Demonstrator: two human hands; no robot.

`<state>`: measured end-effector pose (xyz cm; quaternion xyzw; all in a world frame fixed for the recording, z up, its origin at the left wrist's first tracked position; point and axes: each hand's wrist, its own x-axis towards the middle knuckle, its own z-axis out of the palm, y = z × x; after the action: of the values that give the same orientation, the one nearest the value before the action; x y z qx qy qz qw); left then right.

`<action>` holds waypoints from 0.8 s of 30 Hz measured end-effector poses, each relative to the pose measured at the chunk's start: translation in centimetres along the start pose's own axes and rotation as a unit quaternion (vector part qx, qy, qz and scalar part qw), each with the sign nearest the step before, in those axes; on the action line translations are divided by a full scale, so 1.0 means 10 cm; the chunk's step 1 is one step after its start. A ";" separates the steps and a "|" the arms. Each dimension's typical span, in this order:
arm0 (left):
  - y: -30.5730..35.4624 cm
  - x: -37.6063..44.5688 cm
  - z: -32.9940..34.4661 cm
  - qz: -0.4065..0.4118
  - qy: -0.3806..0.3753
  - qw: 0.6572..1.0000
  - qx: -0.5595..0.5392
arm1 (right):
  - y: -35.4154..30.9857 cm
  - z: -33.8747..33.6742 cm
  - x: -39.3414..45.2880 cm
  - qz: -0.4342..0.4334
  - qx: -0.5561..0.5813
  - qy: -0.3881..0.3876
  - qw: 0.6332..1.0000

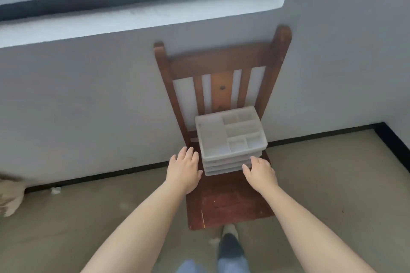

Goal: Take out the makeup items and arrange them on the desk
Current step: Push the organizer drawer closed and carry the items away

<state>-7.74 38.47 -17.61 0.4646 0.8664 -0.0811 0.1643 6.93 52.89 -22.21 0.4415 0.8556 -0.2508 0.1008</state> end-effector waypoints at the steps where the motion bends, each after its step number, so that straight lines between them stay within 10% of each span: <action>1: 0.03 0.10 0.07 0.003 -0.006 1.000 -0.008 | 0.00 0.07 0.10 0.021 0.055 -0.019 0.998; 8: 0.03 0.66 0.72 0.008 -0.022 0.998 -0.051 | -0.08 0.69 0.70 0.196 0.424 -0.041 0.883; 12: -0.05 0.79 0.98 0.012 -0.007 0.993 -0.116 | -0.18 0.82 0.95 0.306 0.762 0.003 0.571; 14: -0.08 0.81 1.05 0.014 0.013 0.990 -0.137 | -0.17 0.84 1.04 0.300 0.823 0.019 0.481; 24: 0.09 0.80 1.05 -0.036 0.019 0.973 -0.228 | 0.12 0.91 0.82 0.319 0.775 0.037 0.544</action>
<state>-8.89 42.11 -30.29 0.3850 0.8809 0.1217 0.2469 2.62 54.47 -33.63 0.6003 0.1336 -0.7515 -0.2389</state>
